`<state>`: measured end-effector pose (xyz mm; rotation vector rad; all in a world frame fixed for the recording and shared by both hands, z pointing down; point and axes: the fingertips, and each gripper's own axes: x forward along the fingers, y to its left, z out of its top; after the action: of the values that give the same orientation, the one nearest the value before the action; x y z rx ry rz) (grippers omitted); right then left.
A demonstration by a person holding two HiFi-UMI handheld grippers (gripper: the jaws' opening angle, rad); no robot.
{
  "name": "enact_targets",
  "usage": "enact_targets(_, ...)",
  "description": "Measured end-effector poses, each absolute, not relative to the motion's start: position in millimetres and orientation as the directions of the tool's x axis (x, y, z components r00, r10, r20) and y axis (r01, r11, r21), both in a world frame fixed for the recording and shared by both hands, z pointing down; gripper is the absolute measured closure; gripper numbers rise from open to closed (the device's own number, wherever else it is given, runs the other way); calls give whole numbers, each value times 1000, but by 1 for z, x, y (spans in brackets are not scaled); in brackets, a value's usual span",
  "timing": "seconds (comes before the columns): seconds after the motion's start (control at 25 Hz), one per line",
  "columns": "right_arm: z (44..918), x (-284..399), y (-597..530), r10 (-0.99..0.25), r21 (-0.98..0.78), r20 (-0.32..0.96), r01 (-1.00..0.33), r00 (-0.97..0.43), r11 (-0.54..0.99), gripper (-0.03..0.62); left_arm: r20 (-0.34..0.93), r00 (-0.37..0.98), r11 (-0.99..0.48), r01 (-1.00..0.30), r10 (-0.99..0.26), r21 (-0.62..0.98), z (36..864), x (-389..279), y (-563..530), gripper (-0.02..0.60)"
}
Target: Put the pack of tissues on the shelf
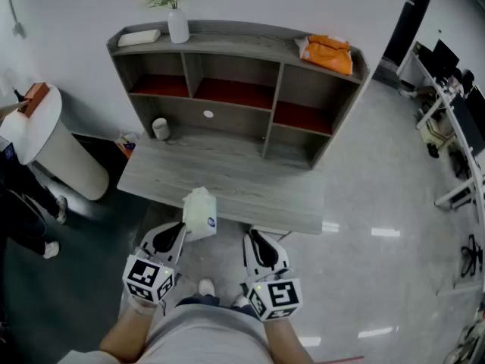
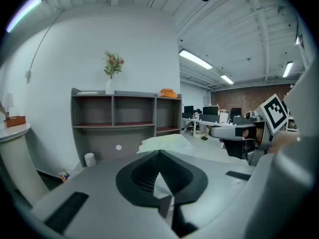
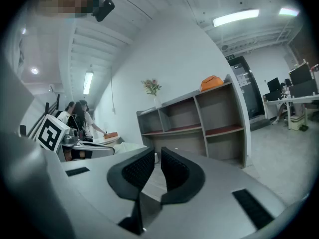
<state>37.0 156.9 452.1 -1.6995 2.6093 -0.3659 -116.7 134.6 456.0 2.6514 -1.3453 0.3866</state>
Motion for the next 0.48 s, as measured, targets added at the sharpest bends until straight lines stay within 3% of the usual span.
enact_targets(0.48, 449, -11, 141, -925, -177, 136, -927, -355, 330, 543, 275, 627, -642, -766, -729, 43, 460, -161, 114, 566)
